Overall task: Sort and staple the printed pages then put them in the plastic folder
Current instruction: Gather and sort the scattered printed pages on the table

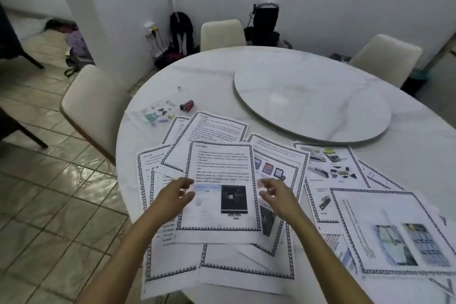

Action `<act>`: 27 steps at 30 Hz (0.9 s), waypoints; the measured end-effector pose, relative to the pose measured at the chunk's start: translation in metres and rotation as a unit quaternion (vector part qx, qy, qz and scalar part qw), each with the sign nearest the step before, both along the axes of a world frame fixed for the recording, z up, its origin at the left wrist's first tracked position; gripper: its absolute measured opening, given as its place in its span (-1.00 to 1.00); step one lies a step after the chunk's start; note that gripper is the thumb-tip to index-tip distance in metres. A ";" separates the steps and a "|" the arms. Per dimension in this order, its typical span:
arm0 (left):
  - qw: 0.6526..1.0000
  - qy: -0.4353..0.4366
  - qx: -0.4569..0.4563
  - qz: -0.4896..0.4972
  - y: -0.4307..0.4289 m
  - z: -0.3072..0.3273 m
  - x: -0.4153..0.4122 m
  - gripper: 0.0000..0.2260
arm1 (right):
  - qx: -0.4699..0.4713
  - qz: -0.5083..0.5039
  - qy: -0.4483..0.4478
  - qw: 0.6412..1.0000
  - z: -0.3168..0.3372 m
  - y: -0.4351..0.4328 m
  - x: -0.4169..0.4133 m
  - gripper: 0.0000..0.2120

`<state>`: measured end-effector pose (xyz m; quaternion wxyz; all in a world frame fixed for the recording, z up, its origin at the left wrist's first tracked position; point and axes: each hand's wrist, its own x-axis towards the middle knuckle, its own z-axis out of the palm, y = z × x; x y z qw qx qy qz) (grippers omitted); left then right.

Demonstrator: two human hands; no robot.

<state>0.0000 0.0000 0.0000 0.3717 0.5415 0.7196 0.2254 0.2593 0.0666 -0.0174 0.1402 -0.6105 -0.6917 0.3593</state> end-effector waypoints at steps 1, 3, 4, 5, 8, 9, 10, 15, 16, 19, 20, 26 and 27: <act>1.000 0.017 -0.014 0.005 -0.002 -0.004 -0.001 -0.64 | 0.001 -0.003 -0.011 1.000 -0.004 0.003 -0.004 -0.62; 0.999 0.021 -0.039 0.032 -0.007 -0.016 -0.003 -0.56 | -0.006 -0.029 -0.031 0.999 -0.011 0.006 -0.010 -0.54; 0.998 0.014 -0.050 0.044 -0.009 -0.019 -0.002 -0.53 | -0.015 -0.042 -0.032 0.998 -0.010 0.006 -0.014 -0.51; 0.997 0.006 -0.055 0.058 -0.011 -0.024 -0.002 -0.52 | -0.018 -0.056 -0.028 0.998 -0.014 0.007 -0.018 -0.50; 0.995 -0.006 -0.039 0.092 -0.009 -0.027 0.000 -0.53 | -0.025 -0.081 -0.030 0.996 -0.019 0.008 -0.026 -0.50; 0.994 -0.014 -0.030 0.102 -0.007 -0.027 0.000 -0.54 | -0.023 -0.092 -0.038 0.995 -0.021 0.009 -0.028 -0.51; 0.993 -0.025 -0.025 0.114 -0.005 -0.027 -0.001 -0.56 | -0.023 -0.101 -0.050 0.993 -0.023 0.008 -0.029 -0.53; 0.985 -0.077 -0.034 0.151 0.001 -0.032 -0.002 -0.58 | -0.014 -0.129 -0.065 0.989 -0.035 -0.002 -0.035 -0.56; 0.984 -0.083 -0.031 0.154 0.001 -0.034 -0.002 -0.60 | -0.014 -0.133 -0.070 0.989 -0.036 -0.003 -0.036 -0.58; 0.979 -0.107 -0.016 0.171 0.002 -0.039 -0.003 -0.68 | -0.023 -0.141 -0.082 0.986 -0.034 -0.002 -0.039 -0.64; 0.978 -0.111 -0.011 0.178 0.003 -0.040 -0.003 -0.69 | -0.027 -0.150 -0.081 0.985 -0.034 -0.001 -0.039 -0.65; 0.971 -0.122 0.008 0.204 0.004 -0.045 -0.002 -0.72 | -0.057 -0.222 -0.022 0.973 -0.031 0.004 -0.040 -0.71; 0.972 -0.121 0.008 0.202 0.003 -0.046 -0.001 -0.72 | -0.059 -0.227 -0.017 0.972 -0.030 0.004 -0.039 -0.72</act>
